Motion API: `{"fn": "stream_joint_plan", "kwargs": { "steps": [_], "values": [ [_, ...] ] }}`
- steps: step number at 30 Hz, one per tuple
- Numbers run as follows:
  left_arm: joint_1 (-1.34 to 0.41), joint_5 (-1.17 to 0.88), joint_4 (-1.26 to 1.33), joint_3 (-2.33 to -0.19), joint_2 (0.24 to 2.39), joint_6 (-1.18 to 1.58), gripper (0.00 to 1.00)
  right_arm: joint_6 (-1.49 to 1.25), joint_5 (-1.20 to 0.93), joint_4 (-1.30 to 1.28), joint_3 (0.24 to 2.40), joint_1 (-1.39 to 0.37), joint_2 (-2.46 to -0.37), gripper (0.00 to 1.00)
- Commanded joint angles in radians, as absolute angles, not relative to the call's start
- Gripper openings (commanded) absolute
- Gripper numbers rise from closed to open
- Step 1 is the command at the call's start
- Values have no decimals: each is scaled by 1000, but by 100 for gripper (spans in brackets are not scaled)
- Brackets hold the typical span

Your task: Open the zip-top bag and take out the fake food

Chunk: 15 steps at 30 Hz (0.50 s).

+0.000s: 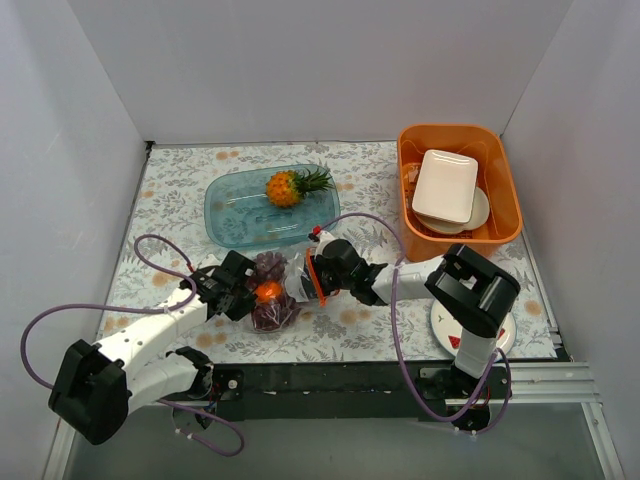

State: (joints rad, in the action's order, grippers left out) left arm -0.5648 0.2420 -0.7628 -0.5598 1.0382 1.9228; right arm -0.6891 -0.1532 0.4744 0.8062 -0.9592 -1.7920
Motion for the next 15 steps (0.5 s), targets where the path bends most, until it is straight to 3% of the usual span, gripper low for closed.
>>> {"fn": "stream_joint_plan", "kwargs": {
  "steps": [1, 6, 15],
  "values": [
    [-565, 273, -811, -581, 1049, 1930, 0, -698, -144, 497, 779, -965, -1749, 13],
    [-565, 288, -831, -592, 1045, 1936, 0, -675, -94, 443, 773, -965, -1684, 6],
    [-565, 304, -856, -600, 1028, 1942, 0, -635, -5, 338, 776, -965, -1569, 4]
  ]
}}
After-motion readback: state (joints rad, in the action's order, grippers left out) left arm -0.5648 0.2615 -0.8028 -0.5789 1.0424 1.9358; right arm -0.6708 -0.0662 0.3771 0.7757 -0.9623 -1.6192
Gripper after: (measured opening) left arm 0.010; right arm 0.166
